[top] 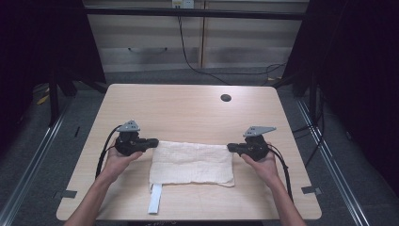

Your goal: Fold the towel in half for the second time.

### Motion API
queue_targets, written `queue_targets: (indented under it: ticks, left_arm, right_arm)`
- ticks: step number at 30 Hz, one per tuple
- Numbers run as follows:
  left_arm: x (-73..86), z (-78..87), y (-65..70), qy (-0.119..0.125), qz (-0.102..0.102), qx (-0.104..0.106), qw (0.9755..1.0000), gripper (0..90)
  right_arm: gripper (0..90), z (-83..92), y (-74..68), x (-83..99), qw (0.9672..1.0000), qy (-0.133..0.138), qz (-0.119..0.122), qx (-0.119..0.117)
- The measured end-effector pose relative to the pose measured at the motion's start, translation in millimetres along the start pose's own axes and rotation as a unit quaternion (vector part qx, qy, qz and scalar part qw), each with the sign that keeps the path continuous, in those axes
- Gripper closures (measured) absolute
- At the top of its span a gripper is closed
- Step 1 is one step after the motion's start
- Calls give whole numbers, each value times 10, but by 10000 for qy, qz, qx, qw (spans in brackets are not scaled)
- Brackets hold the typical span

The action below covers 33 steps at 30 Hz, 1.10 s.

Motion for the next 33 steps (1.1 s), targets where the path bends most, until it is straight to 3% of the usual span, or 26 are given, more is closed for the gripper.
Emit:
queue_targets:
  ticks: [5, 11, 14, 17, 24, 33]
  left_arm:
    - [-54, 21, 21, 240, 115, 76, 9996, 851]
    - [-279, 100, -9, 626, 85, -19, 9980, 851]
    - [-255, 84, -27, 587, 48, -125, 9982, 850]
    - [-160, 11, -75, 396, 78, -215, 9990, 851]
    - [-60, -62, -132, 296, 254, -307, 9988, 852]
    - [-33, -81, -146, 311, 346, -356, 9983, 854]
  right_arm:
    - [872, 66, -69, -53, 9999, 32, 165, -1]
    - [872, 141, 47, -330, 9993, 271, 146, 219]
    - [873, 168, 58, -451, 9986, 409, 202, 264]
    - [873, 108, 40, -388, 9987, 356, 251, 246]
    - [872, -32, -121, -116, 9991, 119, 413, -32]
    - [870, 84, -397, 98, 9972, -36, 639, -380]
Point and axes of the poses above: each handheld gripper's, and its own axes: z roughly backward along the jaws, x roughly out of its underside, y roughly to its right, the point moved 7 cm from there along -z, roughly forward along the jaws, and after that the axes turned 2 degrees about x, right-handed, at the moved point
